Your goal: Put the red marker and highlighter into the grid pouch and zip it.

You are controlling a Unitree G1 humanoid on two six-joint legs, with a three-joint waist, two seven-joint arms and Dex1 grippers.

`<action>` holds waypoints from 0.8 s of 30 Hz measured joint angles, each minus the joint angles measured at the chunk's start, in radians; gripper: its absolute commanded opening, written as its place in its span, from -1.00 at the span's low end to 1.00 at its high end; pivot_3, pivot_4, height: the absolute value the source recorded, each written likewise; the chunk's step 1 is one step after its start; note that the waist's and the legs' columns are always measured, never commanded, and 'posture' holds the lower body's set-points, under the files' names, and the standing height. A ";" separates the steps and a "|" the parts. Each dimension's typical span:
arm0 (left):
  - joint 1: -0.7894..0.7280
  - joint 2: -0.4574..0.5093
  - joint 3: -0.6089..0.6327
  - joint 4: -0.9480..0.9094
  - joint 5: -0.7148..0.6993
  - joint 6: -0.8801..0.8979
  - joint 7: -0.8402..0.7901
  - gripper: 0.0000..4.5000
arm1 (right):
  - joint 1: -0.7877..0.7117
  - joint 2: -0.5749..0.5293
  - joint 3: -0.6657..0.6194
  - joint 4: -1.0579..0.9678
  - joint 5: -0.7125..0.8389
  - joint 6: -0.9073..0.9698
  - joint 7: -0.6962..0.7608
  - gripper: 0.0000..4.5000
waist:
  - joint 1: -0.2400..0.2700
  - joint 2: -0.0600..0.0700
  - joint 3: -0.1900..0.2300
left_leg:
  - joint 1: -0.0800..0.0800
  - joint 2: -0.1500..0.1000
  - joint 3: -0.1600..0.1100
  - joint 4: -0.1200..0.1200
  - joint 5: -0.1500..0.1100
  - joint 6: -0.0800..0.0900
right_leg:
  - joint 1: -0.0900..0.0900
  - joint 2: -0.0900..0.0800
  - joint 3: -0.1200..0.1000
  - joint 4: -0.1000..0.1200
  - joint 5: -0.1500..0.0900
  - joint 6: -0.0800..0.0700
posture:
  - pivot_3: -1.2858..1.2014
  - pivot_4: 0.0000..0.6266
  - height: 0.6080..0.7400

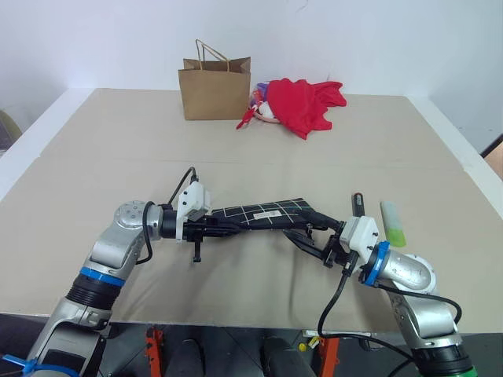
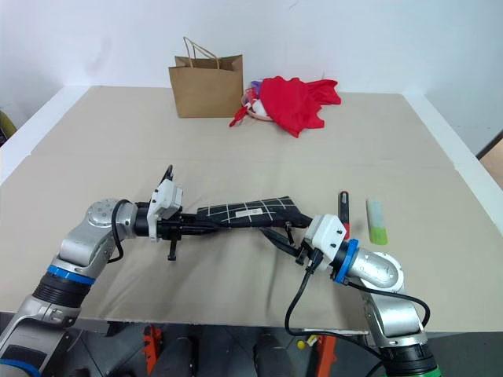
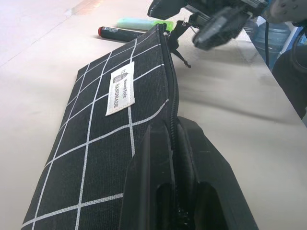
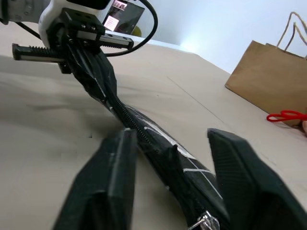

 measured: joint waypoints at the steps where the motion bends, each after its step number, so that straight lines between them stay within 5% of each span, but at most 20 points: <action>1: 0.000 -0.001 0.000 0.000 0.001 -0.001 0.001 -1.00 | 0.000 -0.001 0.000 0.002 0.000 -0.002 0.002 -0.61 | 0.000 0.000 0.000 | 0.000 0.000 0.000 0.000 0.000 0.000 | 0.000 0.000 0.000 0.000 0.000 0.000 | 0.03 -0.52 1.00; 3: 0.000 -0.002 0.000 0.000 0.002 -0.003 0.006 -1.00 | 0.000 -0.003 0.000 0.008 -0.002 -0.009 0.006 -0.99 | 0.000 0.000 0.000 | 0.000 0.000 0.000 0.000 0.000 0.000 | 0.000 0.000 0.000 0.000 0.000 0.000 | 0.03 -0.52 1.00; 12: 0.000 -0.005 0.000 -0.001 0.008 -0.011 0.012 -1.00 | -0.008 -0.018 0.005 0.017 -0.013 -0.011 0.017 -0.99 | 0.000 0.000 0.000 | 0.000 0.000 0.000 0.000 0.000 0.000 | 0.000 0.000 0.000 0.000 0.000 0.000 | 0.03 -0.52 1.00; 24: 0.000 -0.050 -0.006 0.014 0.076 -0.120 0.021 -1.00 | -0.143 0.020 0.139 -0.082 0.017 0.255 -0.005 -0.99 | 0.000 0.000 0.000 | 0.000 0.000 -0.001 0.000 0.000 0.000 | 0.000 0.000 0.000 0.000 0.000 0.000 | 0.03 -0.52 1.00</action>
